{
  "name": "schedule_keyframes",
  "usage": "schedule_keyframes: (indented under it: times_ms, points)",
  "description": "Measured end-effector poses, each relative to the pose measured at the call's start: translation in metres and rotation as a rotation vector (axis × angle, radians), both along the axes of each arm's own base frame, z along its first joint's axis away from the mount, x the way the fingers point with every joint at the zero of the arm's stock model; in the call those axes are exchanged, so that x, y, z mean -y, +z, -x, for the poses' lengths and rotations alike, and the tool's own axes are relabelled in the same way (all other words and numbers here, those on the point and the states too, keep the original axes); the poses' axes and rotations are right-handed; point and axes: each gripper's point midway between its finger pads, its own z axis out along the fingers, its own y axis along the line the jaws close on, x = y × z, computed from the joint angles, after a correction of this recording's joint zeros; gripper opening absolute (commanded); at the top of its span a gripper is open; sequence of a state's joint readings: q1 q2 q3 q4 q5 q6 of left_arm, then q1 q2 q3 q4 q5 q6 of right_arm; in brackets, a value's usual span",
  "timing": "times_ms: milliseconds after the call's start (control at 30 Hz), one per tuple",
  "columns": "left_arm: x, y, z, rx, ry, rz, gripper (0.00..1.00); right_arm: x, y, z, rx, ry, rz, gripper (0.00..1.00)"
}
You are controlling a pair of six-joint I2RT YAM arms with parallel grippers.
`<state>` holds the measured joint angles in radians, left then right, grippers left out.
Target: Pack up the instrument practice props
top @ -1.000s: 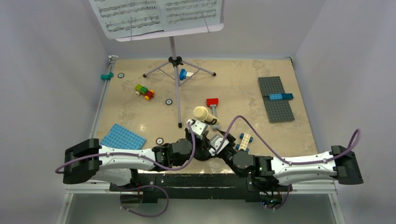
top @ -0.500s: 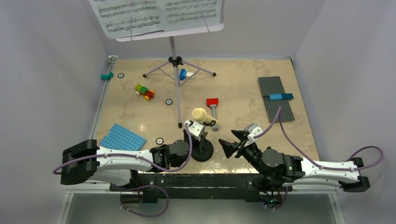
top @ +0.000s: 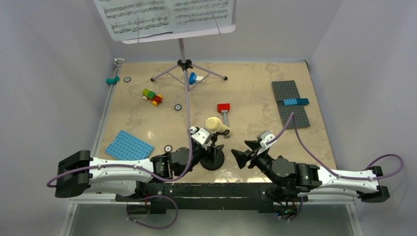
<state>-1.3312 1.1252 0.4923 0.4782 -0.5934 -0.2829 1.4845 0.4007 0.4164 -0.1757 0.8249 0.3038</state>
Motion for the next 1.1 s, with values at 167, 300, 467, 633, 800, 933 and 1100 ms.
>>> schedule_keyframes:
  times_ms: [167,300,467,633,800,933,1100]
  points:
    - [-0.01,0.027,0.004,0.004,-0.002,0.096,0.72,0.003,-0.001,0.001,-0.013,-0.005,-0.013,0.71]
    - [-0.025,0.044,0.006,0.034,0.003,0.181,0.7,0.007,0.001,0.001,-0.025,-0.012,-0.04,0.71]
    - [-0.029,0.051,0.007,0.074,-0.009,0.203,0.69,0.007,0.001,0.002,-0.044,-0.016,-0.047,0.71]
    - [-0.022,0.046,0.007,0.096,-0.029,0.174,0.68,0.003,0.003,0.003,-0.06,-0.015,-0.042,0.71]
    - [-0.013,0.043,0.006,0.116,-0.044,0.153,0.54,0.0,0.001,0.004,-0.071,-0.009,-0.032,0.71]
    - [-0.009,0.046,0.005,0.135,-0.049,0.155,0.3,-0.002,-0.001,0.004,-0.075,-0.007,-0.021,0.71]
    - [-0.009,0.046,0.003,0.16,-0.046,0.135,0.0,-0.003,-0.001,0.005,-0.08,-0.001,-0.018,0.71]
